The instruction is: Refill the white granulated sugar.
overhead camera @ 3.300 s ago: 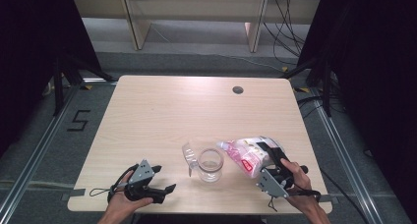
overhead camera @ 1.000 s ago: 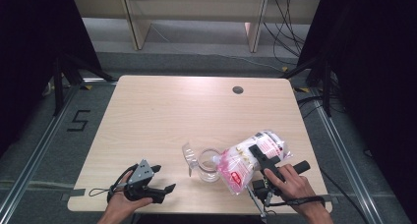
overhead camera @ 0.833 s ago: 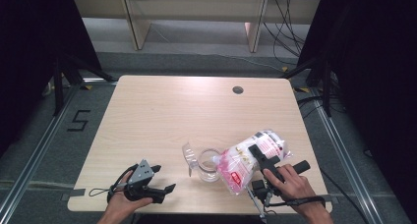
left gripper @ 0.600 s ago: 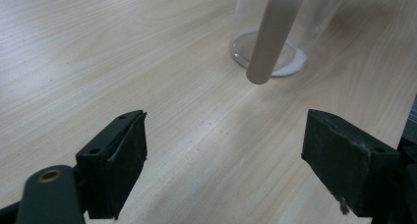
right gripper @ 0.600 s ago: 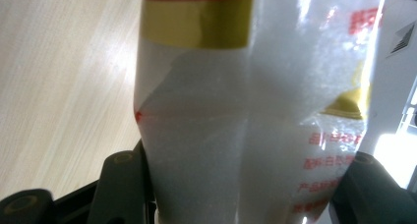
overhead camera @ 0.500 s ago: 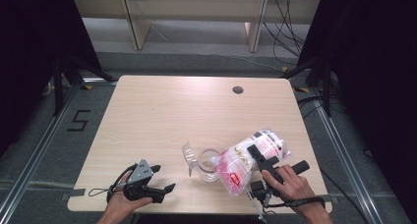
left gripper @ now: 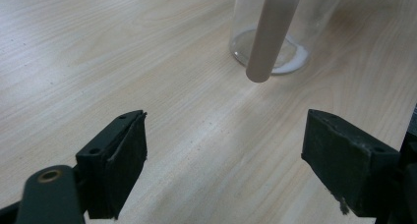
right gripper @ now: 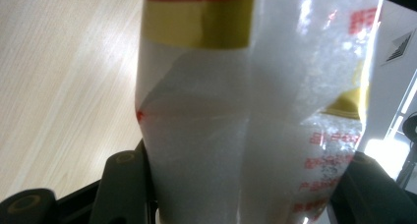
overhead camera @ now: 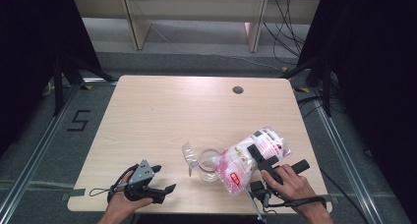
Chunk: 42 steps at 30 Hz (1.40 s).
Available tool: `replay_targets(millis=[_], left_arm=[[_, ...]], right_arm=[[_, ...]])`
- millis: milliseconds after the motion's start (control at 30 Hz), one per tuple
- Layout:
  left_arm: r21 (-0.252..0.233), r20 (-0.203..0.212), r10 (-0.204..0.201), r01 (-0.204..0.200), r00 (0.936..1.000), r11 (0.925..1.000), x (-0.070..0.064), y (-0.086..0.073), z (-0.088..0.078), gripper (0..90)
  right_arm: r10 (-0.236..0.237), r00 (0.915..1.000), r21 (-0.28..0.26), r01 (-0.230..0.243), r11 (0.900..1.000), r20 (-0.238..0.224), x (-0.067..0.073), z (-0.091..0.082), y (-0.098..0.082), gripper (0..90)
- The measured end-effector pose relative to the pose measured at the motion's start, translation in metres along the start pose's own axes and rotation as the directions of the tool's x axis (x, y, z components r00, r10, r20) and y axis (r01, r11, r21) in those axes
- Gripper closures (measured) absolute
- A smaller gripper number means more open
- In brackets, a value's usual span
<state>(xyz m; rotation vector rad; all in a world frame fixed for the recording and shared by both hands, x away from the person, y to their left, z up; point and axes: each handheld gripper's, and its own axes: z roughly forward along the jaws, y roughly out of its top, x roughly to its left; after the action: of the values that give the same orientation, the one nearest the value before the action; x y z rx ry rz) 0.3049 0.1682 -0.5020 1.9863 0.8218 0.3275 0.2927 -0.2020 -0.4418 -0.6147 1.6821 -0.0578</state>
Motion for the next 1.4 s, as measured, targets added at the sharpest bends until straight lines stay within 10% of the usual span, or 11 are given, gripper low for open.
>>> replay_targets(millis=[1400], left_arm=[[-0.002,-0.007,0.019,-0.019,0.9998,0.9998,0.0013,0.0009,-0.0013,16.8]], right_arm=[[-0.07,0.9976,0.042,0.07,0.997,-0.002,-0.0069,-0.0033,0.0005,49.4]])
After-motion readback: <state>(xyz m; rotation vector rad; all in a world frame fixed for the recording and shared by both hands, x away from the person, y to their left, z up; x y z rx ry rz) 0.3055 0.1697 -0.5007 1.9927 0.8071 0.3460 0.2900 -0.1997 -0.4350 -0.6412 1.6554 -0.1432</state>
